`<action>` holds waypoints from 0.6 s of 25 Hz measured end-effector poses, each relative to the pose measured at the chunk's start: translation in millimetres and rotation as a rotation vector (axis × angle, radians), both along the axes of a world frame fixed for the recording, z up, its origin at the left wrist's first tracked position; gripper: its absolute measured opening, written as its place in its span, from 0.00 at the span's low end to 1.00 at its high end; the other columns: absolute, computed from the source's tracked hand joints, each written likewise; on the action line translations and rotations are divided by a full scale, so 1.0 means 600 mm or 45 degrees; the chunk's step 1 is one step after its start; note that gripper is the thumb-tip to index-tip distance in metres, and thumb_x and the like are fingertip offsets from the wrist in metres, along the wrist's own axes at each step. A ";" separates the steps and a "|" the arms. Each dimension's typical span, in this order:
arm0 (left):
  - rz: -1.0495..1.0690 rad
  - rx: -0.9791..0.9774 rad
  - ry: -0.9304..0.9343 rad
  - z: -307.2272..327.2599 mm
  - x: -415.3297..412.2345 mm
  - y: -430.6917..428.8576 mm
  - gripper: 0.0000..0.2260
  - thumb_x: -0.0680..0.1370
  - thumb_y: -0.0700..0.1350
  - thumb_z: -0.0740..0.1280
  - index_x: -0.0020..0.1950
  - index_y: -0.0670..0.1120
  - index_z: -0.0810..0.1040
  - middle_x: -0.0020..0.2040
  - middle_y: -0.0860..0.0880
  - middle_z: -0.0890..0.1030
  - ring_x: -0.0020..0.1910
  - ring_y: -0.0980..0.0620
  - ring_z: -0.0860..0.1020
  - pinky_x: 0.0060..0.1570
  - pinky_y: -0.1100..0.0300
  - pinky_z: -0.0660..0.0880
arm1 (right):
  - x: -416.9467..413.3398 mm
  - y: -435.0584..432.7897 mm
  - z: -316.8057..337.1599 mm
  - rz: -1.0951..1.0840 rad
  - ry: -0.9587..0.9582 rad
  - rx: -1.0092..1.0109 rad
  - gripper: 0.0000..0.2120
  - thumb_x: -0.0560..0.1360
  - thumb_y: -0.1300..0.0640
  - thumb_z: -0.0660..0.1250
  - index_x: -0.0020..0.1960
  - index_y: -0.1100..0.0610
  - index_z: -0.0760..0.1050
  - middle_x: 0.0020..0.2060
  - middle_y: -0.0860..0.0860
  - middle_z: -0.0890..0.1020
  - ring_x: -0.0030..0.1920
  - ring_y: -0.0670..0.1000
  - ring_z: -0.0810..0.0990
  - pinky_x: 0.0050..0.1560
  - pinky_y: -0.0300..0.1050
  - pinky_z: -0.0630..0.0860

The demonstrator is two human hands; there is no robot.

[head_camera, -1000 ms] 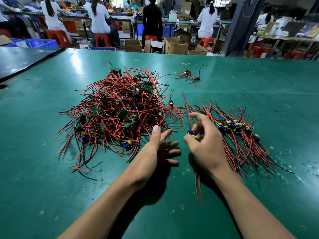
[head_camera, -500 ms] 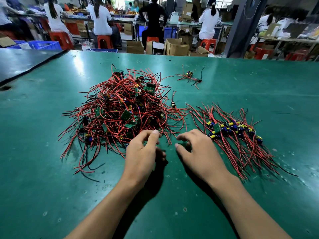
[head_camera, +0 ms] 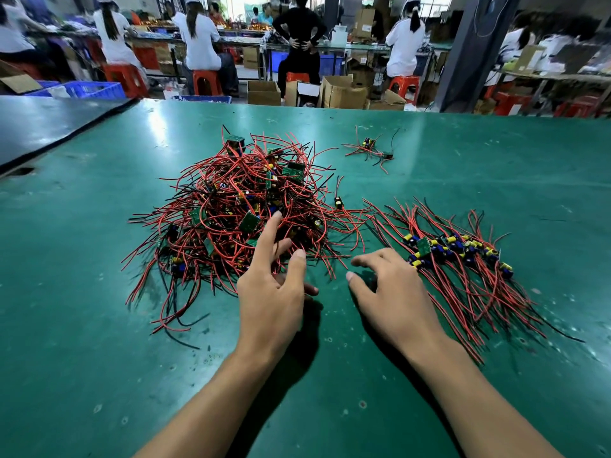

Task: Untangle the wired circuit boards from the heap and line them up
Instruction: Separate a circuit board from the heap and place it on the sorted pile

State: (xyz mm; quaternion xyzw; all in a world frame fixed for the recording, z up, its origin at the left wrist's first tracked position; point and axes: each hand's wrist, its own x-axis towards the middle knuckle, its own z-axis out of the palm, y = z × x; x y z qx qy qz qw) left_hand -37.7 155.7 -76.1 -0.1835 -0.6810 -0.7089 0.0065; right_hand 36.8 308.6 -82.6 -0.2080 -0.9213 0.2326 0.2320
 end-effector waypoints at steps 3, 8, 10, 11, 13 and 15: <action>-0.031 0.085 0.007 0.006 -0.004 -0.002 0.32 0.80 0.44 0.67 0.75 0.70 0.57 0.64 0.50 0.77 0.31 0.44 0.84 0.36 0.50 0.82 | -0.003 -0.010 -0.005 0.090 0.004 -0.004 0.10 0.77 0.49 0.68 0.54 0.52 0.83 0.51 0.46 0.79 0.49 0.51 0.80 0.53 0.51 0.78; -0.175 0.235 -0.348 0.010 -0.035 -0.016 0.29 0.81 0.40 0.66 0.77 0.58 0.58 0.55 0.47 0.83 0.30 0.43 0.82 0.29 0.54 0.79 | -0.004 -0.014 -0.009 0.143 0.008 -0.052 0.07 0.77 0.50 0.68 0.51 0.50 0.83 0.48 0.46 0.80 0.47 0.51 0.80 0.51 0.51 0.78; -0.168 0.179 -0.319 0.009 -0.035 -0.015 0.18 0.80 0.39 0.66 0.68 0.52 0.68 0.51 0.44 0.84 0.28 0.43 0.81 0.26 0.56 0.78 | -0.005 -0.012 -0.010 0.145 0.022 -0.083 0.06 0.77 0.50 0.69 0.49 0.50 0.83 0.47 0.45 0.80 0.47 0.50 0.80 0.52 0.51 0.78; -0.144 0.142 -0.292 0.007 -0.033 -0.014 0.15 0.80 0.38 0.66 0.64 0.50 0.70 0.49 0.43 0.84 0.27 0.43 0.81 0.25 0.57 0.77 | -0.006 -0.011 -0.010 0.146 0.030 -0.095 0.06 0.77 0.51 0.69 0.49 0.50 0.83 0.46 0.45 0.80 0.47 0.50 0.80 0.52 0.51 0.78; -0.073 0.078 -0.228 0.003 -0.032 -0.011 0.16 0.80 0.38 0.66 0.65 0.51 0.70 0.48 0.42 0.83 0.27 0.41 0.81 0.24 0.57 0.76 | -0.006 -0.009 -0.010 0.148 0.045 -0.120 0.05 0.77 0.51 0.69 0.49 0.50 0.83 0.46 0.45 0.80 0.47 0.49 0.80 0.52 0.50 0.78; -0.032 0.052 -0.186 0.000 -0.035 -0.010 0.24 0.80 0.38 0.65 0.72 0.57 0.67 0.47 0.46 0.83 0.27 0.42 0.82 0.25 0.56 0.77 | -0.006 -0.008 -0.012 0.148 0.055 -0.140 0.05 0.76 0.51 0.70 0.49 0.50 0.84 0.45 0.45 0.80 0.47 0.48 0.80 0.52 0.50 0.78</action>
